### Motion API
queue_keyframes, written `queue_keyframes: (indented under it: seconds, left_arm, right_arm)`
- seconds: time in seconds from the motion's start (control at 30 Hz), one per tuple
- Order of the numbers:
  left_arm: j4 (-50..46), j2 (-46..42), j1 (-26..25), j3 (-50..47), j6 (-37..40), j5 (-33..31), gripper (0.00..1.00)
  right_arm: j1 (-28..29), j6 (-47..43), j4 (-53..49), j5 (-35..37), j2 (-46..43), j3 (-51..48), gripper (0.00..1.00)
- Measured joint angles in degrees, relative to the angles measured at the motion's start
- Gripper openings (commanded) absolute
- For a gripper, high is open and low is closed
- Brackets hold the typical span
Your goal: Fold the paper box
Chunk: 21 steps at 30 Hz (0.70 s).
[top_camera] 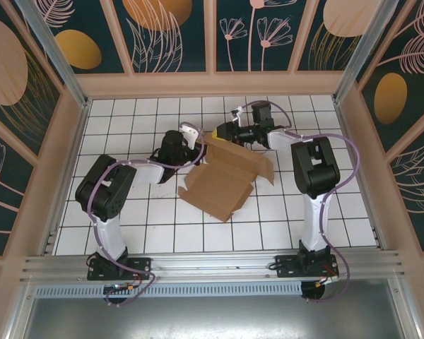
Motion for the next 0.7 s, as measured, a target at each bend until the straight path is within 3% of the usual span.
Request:
queue_keyframes:
  seconds: [0.33, 0.7]
  left_arm:
    - [-5.4, -8.5, 0.2, -6.3, 3.4, -11.2, 0.07]
    - [3.8, -10.1, -0.8, -13.4, 3.1, -15.3, 0.09]
  right_arm:
    - [-1.1, 0.0, 1.2, 0.4, -1.2, -1.1, 0.74]
    - [-0.2, -4.1, -1.6, 0.5, -1.1, 0.3, 0.79]
